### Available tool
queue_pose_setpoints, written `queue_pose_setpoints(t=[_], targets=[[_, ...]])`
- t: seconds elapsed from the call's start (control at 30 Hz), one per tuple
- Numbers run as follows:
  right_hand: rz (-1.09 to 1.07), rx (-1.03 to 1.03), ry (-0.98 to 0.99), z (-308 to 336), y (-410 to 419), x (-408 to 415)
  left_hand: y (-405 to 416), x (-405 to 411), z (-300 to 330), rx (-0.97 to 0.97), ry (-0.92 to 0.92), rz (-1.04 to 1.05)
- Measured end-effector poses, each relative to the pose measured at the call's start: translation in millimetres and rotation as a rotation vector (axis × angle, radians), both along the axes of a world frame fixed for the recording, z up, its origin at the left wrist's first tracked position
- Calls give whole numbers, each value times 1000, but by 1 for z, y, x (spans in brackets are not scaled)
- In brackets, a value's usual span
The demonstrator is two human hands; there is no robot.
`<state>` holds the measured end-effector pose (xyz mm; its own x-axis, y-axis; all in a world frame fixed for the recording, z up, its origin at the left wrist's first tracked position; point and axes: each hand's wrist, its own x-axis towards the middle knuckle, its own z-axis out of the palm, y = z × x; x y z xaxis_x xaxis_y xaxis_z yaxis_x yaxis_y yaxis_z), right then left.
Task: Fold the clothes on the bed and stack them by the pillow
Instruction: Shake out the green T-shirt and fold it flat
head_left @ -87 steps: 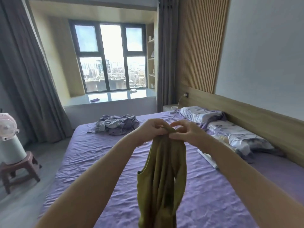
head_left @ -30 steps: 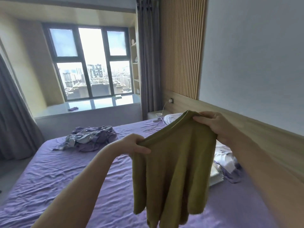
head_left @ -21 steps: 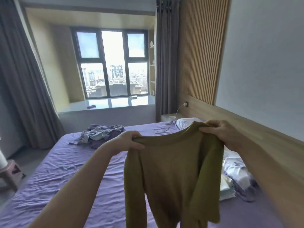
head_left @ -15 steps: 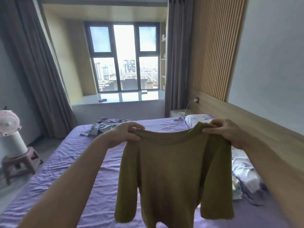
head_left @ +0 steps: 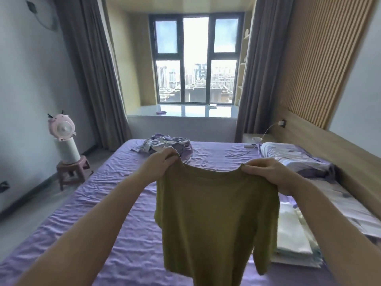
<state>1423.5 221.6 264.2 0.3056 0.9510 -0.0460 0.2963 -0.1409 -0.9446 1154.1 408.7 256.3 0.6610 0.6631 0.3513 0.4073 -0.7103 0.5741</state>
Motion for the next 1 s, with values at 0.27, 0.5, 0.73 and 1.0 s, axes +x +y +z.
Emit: queue_pose_setpoints(t=[0.27,0.5,0.73,1.0], targets=[[-5,69,-259,-17,-1,-12,-21,-41,2,-424,-32,-67],[-22,94,-120,1,-23,-40,-34,-88,24,-626,-82,-175],[-42,21,-351,21,-44,-95,-47,-138,26,-299,-149,0],[-154,130,-434,16,-87,-165,-76,-185,19,11,-207,87]])
